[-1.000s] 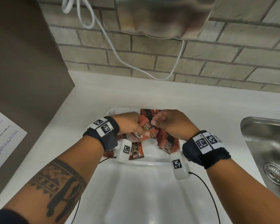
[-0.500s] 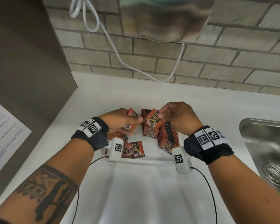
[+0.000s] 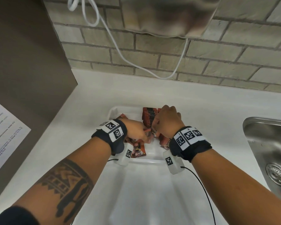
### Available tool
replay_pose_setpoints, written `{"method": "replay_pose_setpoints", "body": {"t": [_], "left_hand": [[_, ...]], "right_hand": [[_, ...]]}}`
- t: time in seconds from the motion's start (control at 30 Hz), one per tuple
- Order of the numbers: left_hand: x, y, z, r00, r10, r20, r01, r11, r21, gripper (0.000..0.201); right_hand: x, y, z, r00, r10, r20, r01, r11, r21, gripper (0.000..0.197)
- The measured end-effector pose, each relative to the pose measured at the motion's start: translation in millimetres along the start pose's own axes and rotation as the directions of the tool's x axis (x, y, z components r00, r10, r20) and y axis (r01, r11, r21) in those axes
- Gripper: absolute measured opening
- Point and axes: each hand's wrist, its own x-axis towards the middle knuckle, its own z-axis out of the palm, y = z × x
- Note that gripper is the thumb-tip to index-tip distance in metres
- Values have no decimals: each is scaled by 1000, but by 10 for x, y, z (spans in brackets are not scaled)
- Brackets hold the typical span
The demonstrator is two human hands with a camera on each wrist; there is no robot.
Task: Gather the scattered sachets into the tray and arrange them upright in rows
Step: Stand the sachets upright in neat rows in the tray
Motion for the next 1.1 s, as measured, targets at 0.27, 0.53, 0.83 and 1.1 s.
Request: {"method": "replay_pose_setpoints", "body": {"t": [0.27,0.53,0.83,1.1], "left_hand": [[229,42,20,995,-89,44,83,988,128,41],[277,70,12,994,-93,57,77,968,239,44],[229,42,-8,993,-87,83,65,969,239,37],[128,93,7,994,-64,84,42,971,236,27]], "right_hand": [[43,19,66,999,-23,35,24,999,-43,27],[18,57,6,998,-58,36,56,996,68,15],[36,166,-64,1000,-9,-26,15,967,255,19],[-50,261,-81,996,5,-87,25,938,345,12]]}}
